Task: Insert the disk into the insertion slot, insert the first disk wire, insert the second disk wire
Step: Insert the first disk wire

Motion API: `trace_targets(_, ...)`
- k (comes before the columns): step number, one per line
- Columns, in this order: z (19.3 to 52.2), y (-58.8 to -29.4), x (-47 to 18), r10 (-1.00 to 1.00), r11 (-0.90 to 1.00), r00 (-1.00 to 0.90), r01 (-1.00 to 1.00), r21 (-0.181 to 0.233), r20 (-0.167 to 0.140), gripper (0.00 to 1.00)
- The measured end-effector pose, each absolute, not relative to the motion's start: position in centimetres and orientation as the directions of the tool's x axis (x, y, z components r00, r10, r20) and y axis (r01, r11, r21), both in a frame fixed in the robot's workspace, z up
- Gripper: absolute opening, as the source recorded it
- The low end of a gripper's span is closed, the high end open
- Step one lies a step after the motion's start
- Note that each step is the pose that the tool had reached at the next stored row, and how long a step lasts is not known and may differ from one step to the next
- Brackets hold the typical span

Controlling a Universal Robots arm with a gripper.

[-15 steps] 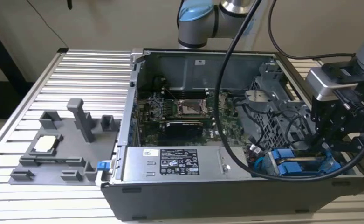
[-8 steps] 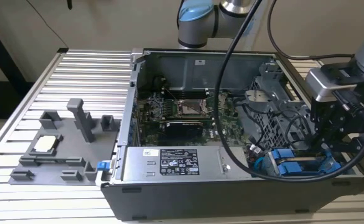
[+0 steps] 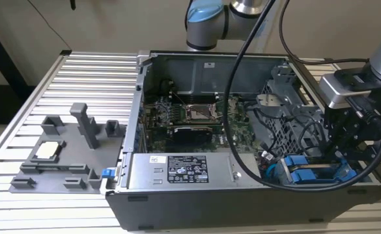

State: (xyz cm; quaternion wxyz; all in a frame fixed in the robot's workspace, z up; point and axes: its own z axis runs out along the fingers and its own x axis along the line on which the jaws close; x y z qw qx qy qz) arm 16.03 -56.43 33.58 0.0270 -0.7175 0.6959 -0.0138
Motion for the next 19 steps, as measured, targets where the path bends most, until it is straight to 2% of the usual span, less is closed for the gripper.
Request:
trace_targets(12, 33.2, -56.4, 16.0, -0.999, -0.03, 0.031, -0.998, -0.058, -0.019, 0.2)
trace_targets(13, 33.3, -56.4, 16.0, -0.999, -0.03, 0.031, -0.998, -0.058, -0.018, 0.26)
trace_targets(19, 35.8, -56.4, 16.0, -0.999, -0.03, 0.031, -0.998, -0.058, -0.019, 0.26)
